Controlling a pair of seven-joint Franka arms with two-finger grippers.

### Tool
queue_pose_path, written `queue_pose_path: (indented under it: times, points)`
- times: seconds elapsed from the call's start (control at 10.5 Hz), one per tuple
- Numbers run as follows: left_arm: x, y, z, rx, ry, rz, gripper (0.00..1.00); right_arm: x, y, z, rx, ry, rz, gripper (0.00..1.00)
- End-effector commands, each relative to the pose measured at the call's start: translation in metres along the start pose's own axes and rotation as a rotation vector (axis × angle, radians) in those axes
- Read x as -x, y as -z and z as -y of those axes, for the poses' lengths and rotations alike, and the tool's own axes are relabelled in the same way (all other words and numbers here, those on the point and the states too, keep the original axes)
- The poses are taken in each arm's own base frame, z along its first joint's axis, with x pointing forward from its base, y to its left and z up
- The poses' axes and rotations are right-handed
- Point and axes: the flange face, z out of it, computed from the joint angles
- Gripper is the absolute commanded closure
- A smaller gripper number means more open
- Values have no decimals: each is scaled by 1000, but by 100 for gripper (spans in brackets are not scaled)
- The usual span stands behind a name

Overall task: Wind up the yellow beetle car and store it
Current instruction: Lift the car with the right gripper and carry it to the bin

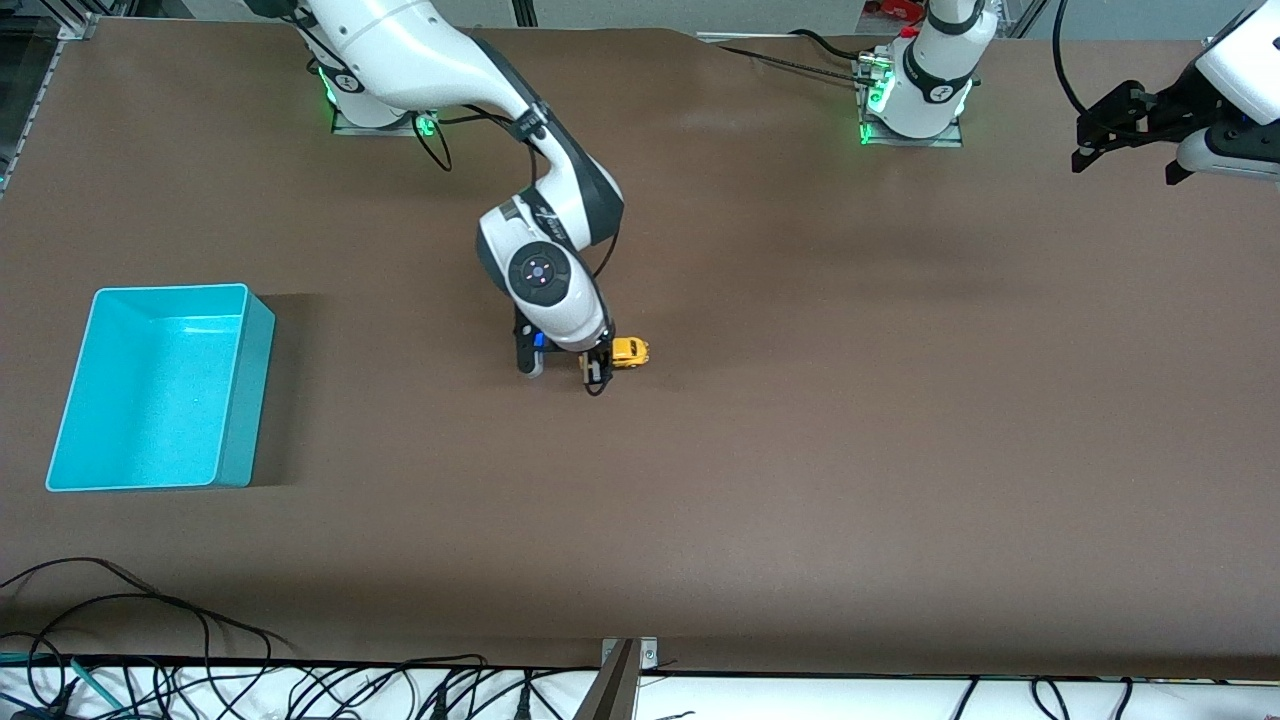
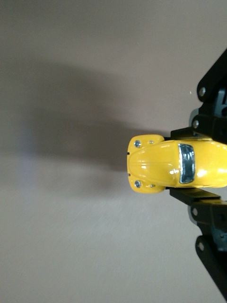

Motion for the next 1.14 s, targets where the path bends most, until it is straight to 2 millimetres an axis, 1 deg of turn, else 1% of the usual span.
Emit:
queue_pose_path:
  times: [0.0, 0.1, 0.19, 0.29, 0.48, 0.57, 0.67, 0.76, 0.86, 0.95, 1.05]
  points:
    - [-2, 6, 1, -15, 5, 5, 0, -32, 58, 22, 48, 93, -35, 86]
    - [-2, 6, 0, -16, 3, 5, 0, -50, 81, 27, 63, 169, -54, 86]
    - [-2, 6, 1, -15, 5, 5, 0, -79, 109, 33, 65, 182, -80, 86]
    - [-2, 6, 1, -15, 5, 5, 0, -112, 143, 38, 47, 167, -98, 86]
    - [-2, 6, 1, -15, 5, 5, 0, -180, 184, 44, 51, 235, -129, 86]
    - [-2, 6, 1, -15, 6, 5, 0, -219, 204, 44, 56, 274, -135, 86]
    - [-2, 7, 1, -16, 6, 4, 0, -271, 228, 36, 97, 321, -126, 86]
    - [-2, 6, 1, -15, 6, 5, 0, -318, 252, 23, 141, 397, -102, 86]
    - [-2, 6, 1, -15, 6, 5, 0, -363, 262, 10, 194, 485, -75, 86]
    - [-2, 6, 1, -15, 6, 5, 0, -398, 265, 1, 228, 561, -55, 86]
    - [-2, 6, 1, -15, 6, 5, 0, -429, 263, -4, 238, 609, -35, 86]
